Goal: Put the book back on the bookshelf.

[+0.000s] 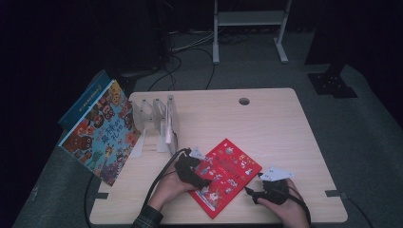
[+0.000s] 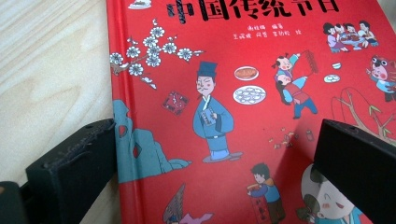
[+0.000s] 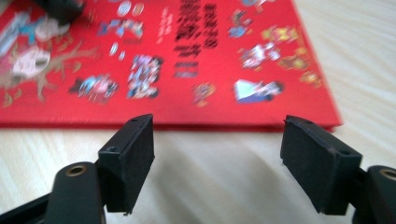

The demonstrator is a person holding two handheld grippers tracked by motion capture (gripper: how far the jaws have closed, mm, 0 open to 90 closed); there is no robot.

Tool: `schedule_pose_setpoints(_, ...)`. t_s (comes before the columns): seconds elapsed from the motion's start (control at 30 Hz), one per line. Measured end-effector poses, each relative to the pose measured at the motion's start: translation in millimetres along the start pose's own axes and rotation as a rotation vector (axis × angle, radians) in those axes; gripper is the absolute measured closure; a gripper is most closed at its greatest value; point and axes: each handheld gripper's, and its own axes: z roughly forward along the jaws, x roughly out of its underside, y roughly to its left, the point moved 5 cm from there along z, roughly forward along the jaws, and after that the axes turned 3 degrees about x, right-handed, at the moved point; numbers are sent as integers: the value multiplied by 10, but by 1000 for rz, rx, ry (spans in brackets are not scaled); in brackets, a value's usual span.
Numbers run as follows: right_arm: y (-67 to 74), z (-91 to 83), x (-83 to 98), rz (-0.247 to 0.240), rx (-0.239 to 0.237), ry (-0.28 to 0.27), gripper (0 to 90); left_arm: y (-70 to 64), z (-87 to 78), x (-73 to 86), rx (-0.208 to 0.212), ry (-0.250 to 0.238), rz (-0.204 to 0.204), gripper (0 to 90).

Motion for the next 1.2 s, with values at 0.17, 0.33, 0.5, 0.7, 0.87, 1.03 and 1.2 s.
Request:
schedule_pose_setpoints(0.17,122,36,18,-19,-8,4,215,31,15,-45,-16,-1,-15,0)
schedule_pose_setpoints(0.33,220,75,1,-28,-8,9,206,56,14,-129,-30,-16,-17,0)
schedule_pose_setpoints(0.5,314,95,3,-25,-10,9,144,88,37,-198,-35,-21,-11,0)
schedule_pose_setpoints(0.7,341,118,-3,-20,-31,20,123,103,77,-239,-23,-17,-11,0)
schedule_pose_setpoints(0.87,395,165,-22,-20,-45,47,18,116,129,-266,-11,-20,-22,0)
schedule_pose_setpoints(1.03,402,176,-27,-14,-38,53,10,119,190,-292,-12,-19,-24,0)
schedule_pose_setpoints(1.2,412,182,-32,-5,-29,55,5,100,230,-322,-7,-46,-6,0)
